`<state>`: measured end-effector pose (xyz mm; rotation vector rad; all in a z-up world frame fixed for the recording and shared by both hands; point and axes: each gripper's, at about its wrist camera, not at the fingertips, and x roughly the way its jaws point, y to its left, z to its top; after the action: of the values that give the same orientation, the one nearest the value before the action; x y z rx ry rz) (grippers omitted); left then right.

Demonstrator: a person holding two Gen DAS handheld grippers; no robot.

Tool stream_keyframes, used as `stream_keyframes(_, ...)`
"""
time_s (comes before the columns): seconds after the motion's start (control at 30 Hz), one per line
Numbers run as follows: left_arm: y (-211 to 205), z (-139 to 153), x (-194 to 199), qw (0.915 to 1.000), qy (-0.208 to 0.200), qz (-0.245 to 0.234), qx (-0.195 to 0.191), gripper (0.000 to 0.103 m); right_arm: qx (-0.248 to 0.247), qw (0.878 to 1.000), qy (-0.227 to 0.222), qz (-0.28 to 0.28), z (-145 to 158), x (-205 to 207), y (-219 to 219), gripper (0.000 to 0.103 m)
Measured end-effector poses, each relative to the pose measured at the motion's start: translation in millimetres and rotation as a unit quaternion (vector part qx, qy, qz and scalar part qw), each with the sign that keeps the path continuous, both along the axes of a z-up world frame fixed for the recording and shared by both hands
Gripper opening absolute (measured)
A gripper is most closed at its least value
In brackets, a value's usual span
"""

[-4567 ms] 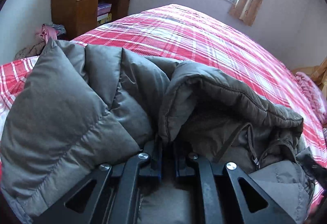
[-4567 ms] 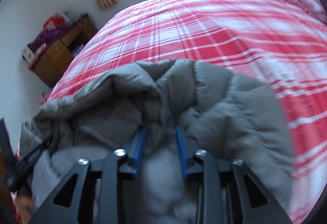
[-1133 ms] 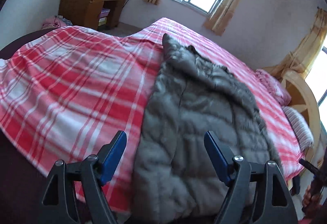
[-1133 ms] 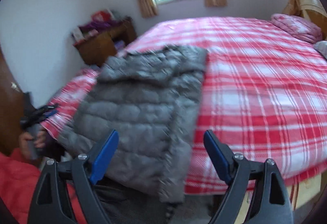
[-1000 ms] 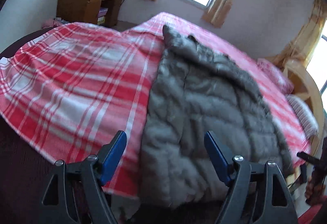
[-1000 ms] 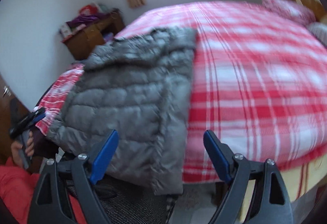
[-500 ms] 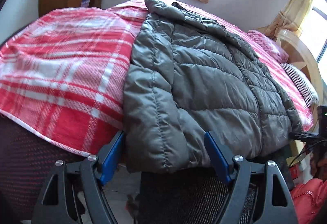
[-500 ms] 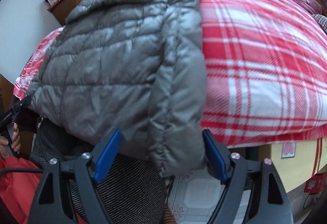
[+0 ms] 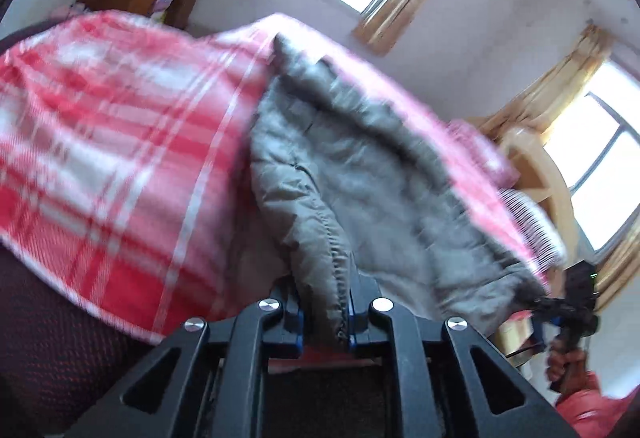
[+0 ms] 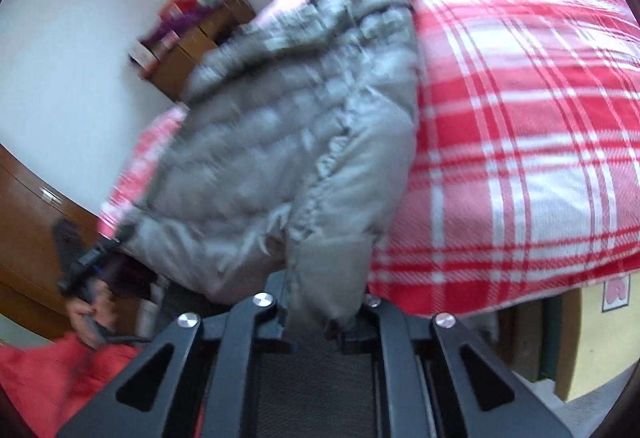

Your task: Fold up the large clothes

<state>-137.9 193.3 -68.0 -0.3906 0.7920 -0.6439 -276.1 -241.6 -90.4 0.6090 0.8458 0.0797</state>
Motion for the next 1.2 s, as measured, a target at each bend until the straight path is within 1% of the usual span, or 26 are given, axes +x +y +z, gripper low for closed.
stream_keyframes(0.07,0,22,-1,0.9996,-0.021,-0.006,-0.020,0.013,0.026,0.999,-0.033,-0.002,15,-1,-5,0.014)
stream_keyframes(0.17,-1,48,-5,0.9977,-0.050,-0.016,-0.044,0.013,0.062,0.994,-0.084,-0.003,42,0,-8,0.014)
stream_keyframes(0.23,-2,60,-11,0.9961,-0.065,-0.021,-0.056,0.013,0.073,0.992,-0.106,0.000,56,0,-3,0.013)
stream_keyframes(0.3,0,72,-18,0.9947,-0.074,-0.027,-0.067,0.013,0.071,0.989,-0.130,0.005,73,-7,1,0.013)
stream_keyframes(0.47,14,95,-27,0.9909,-0.090,-0.029,-0.096,0.013,0.071,0.984,-0.166,0.010,102,-24,4,0.013)
stream_keyframes(0.53,17,106,-25,0.9892,-0.102,-0.027,-0.101,0.013,0.074,0.980,-0.185,0.006,114,-27,3,0.013)
stream_keyframes(0.6,14,117,-15,0.9885,-0.105,-0.022,-0.106,0.013,0.064,0.976,-0.207,0.003,130,-32,1,0.013)
stream_keyframes(0.67,9,128,5,0.9886,-0.104,-0.016,-0.108,0.013,0.052,0.974,-0.220,-0.006,142,-31,-1,0.013)
stream_keyframes(0.77,-4,142,49,0.9913,-0.099,0.010,-0.086,0.013,0.039,0.968,-0.247,-0.018,162,-12,-13,0.013)
stream_keyframes(0.8,-10,146,71,0.9923,-0.094,0.024,-0.077,0.013,0.027,0.967,-0.254,-0.024,169,0,-17,0.013)
stream_keyframes(0.83,-14,147,83,0.9928,-0.088,0.035,-0.072,0.013,0.017,0.966,-0.257,-0.029,173,11,-20,0.013)
stream_keyframes(0.9,-23,147,126,0.9942,-0.064,0.059,-0.063,0.013,-0.008,0.965,-0.258,-0.046,182,46,-32,0.013)
stream_keyframes(0.97,-36,141,171,0.9947,-0.034,0.083,-0.050,0.013,-0.006,0.965,-0.255,-0.055,183,81,-46,0.013)
stream_keyframes(1.0,-42,136,189,0.9947,-0.024,0.092,-0.040,0.013,-0.003,0.967,-0.249,-0.060,180,107,-56,0.013)
stream_keyframes(1.03,-52,129,214,0.9942,-0.012,0.104,-0.027,0.013,-0.003,0.968,-0.242,-0.067,178,127,-63,0.013)
stream_keyframes(1.07,-58,124,227,0.9936,-0.007,0.111,-0.017,0.013,-0.014,0.970,-0.228,-0.078,173,156,-71,0.013)
stream_keyframes(1.13,-71,109,259,0.9925,0.006,0.122,0.002,0.013,-0.026,0.973,-0.211,-0.090,164,193,-83,0.013)
stream_keyframes(1.2,-86,90,292,0.9903,0.021,0.135,0.027,0.013,-0.035,0.976,-0.189,-0.107,144,236,-97,0.013)
